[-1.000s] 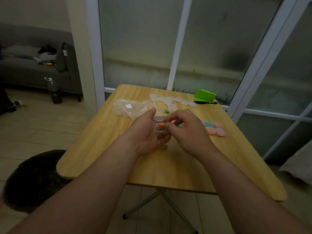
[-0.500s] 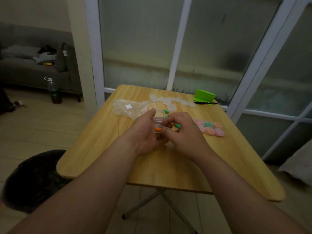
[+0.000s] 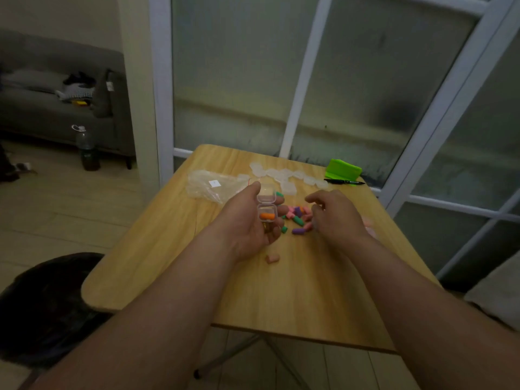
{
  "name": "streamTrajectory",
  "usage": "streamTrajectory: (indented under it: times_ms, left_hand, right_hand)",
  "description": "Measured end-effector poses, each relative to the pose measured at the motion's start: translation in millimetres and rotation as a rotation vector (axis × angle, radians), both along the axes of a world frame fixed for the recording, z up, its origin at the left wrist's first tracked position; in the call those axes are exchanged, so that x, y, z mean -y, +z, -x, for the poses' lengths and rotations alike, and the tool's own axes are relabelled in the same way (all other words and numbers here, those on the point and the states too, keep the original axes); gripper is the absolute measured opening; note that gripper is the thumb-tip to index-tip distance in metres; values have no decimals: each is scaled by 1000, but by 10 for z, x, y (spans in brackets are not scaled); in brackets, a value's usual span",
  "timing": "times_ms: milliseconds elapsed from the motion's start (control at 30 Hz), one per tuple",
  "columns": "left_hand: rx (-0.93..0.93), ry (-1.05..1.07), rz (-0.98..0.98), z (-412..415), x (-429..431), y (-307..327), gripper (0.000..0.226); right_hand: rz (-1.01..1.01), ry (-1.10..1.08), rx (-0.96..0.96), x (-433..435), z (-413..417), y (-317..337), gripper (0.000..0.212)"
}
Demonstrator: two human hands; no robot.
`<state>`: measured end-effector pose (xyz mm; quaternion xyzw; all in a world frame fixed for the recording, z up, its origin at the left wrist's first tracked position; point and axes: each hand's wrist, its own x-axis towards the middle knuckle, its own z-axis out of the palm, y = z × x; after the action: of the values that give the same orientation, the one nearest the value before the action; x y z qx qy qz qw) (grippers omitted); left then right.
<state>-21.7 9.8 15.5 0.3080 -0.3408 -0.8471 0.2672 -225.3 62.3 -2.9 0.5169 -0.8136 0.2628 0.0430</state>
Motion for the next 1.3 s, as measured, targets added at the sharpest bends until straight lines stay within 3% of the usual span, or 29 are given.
streamTrajectory:
  times_ms: [233,433,700,1067,1300]
  left_hand:
    - [-3,9,0,78,48,-9,63]
    - [-10,14,-1,80,86,-18,64]
    - [5,7,14,33,67,-20,62]
    - [21,-9,45,-11,-63,21,61]
    - [24,-54,66,-7,-184,11,64]
  right_hand:
    - [-236,37,-197,399,199,19,35]
    - [-334,36,-216,446,189,44,29]
    - [-153,35,-59,292,139,65,7]
    - [262,75,365,-388,-480,241,17]
    - [398,190,480,-626,-799,343,8]
